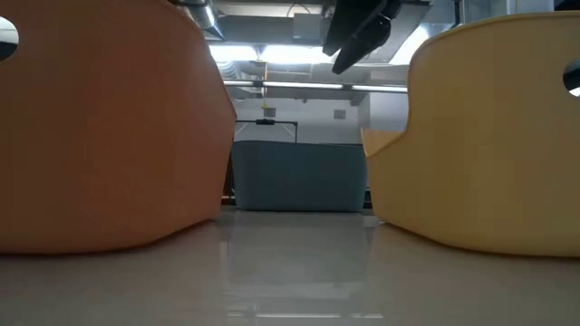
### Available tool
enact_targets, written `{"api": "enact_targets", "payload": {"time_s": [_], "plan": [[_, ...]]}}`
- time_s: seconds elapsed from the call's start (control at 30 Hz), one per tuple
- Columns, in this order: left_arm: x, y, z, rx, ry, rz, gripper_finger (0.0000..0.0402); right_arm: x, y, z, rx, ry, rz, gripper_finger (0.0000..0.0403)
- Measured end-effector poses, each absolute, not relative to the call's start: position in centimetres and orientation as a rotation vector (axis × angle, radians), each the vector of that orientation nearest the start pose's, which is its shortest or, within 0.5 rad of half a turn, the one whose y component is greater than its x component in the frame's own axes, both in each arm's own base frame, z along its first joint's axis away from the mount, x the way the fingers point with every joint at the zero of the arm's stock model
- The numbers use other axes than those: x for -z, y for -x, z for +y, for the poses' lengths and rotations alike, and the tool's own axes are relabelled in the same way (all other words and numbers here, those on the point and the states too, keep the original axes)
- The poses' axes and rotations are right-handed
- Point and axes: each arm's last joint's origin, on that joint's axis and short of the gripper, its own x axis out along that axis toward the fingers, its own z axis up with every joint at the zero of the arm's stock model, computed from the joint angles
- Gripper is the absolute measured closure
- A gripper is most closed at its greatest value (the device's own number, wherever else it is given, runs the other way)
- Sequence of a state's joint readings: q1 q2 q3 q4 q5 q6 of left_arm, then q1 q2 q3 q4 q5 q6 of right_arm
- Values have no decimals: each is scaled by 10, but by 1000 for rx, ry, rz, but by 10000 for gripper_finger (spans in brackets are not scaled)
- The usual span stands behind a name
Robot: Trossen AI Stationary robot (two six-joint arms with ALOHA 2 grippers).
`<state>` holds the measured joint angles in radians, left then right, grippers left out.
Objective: Sort soda cans
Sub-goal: Put the top left red-black soda can into the orange bin
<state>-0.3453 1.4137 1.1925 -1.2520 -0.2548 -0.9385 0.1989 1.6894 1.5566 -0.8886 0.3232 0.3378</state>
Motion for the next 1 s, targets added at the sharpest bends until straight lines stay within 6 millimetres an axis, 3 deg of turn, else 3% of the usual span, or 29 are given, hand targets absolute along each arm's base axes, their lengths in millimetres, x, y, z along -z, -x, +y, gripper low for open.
{"api": "enact_targets", "payload": {"time_s": [0.53, 1.0], "plan": [[-232, -232, -64, -569, 372, 1270, 103, -313, -349, 59, 306, -37, 915, 47], [-227, -232, -64, -542, 349, 1269, 70, -313, -349, 59, 304, -34, 913, 47]]}}
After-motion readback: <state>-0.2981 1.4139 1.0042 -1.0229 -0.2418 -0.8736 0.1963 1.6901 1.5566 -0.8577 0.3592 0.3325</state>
